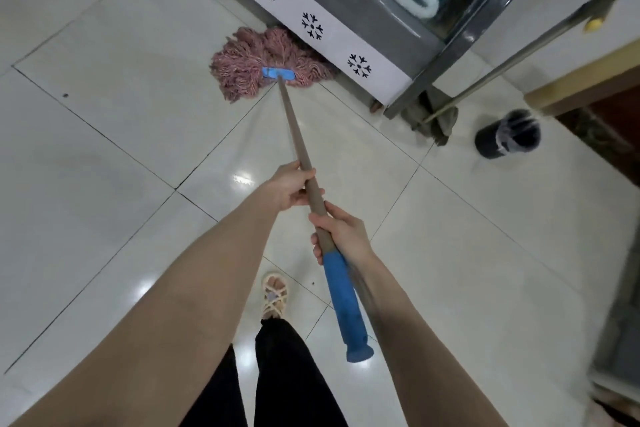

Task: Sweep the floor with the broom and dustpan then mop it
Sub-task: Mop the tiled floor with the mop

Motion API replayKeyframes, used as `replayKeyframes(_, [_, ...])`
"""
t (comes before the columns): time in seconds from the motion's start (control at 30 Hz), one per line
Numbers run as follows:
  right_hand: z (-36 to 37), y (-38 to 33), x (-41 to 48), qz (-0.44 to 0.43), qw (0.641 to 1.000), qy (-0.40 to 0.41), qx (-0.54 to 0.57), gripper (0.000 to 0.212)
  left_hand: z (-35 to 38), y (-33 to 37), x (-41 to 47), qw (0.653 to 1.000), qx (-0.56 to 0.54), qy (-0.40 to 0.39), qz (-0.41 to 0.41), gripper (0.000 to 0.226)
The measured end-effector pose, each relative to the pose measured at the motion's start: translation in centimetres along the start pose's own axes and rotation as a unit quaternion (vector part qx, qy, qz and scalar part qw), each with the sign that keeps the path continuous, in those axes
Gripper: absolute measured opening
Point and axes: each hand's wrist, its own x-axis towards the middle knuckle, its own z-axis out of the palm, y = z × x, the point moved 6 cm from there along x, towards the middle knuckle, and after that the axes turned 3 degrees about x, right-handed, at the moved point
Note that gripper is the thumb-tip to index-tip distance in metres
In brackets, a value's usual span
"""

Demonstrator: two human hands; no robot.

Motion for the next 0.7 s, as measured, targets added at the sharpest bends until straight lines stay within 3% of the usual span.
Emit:
replayKeyframes(0.17, [1.3,1.1,-1.3,0.009,1.0,-0.013,0.003,0.046,-1.8,-1.1,-1.6,1.0,-0.012,0.015,-0.004,0.02])
replayKeyframes(0.27, [2.9,3.0,-2.5,0.018,0.999,-0.023,-0.021,0.047,-4.2,-2.7,-3.1,1.0,-0.021,0.023,-0.003,0.025])
replayKeyframes(0.43, [7.8,7.6,-4.9,0.021,0.998,-0.044,-0.051,0.046,-10.9,-6.1,-6.7,0.998,-0.043,0.044,0.013,0.034])
replayKeyframes(0.7, [16.5,18.3,-10.5,0.041,0.988,-0.095,-0.112,0.04,-22.9,-14.6,-15.8,0.991,-0.094,0.097,0.017,0.015])
